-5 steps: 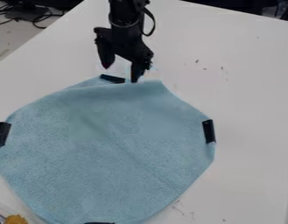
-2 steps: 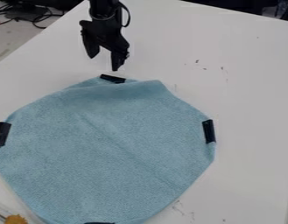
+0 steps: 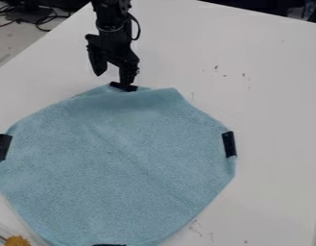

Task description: Fold the cloth from the top to the bottom

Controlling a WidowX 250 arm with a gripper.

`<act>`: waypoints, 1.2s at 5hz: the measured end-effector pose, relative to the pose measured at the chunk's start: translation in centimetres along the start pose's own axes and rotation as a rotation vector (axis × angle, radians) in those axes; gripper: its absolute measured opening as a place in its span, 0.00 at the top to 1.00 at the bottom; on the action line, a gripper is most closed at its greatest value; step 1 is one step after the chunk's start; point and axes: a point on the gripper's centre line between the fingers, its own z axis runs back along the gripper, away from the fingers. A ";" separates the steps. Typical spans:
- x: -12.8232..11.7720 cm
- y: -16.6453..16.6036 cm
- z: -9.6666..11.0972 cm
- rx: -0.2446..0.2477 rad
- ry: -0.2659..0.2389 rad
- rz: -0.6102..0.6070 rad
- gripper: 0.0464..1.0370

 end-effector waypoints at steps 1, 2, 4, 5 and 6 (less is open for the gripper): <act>-0.4 -0.5 -1.1 -0.004 0.034 0.003 0.04; -0.3 -1.0 -1.5 0.019 0.067 -0.008 0.04; 0.1 -1.0 -1.7 0.033 0.073 0.013 0.09; 0.2 -1.3 -1.7 0.039 0.068 0.026 0.36; 0.3 -1.6 -1.7 0.031 0.067 0.045 0.61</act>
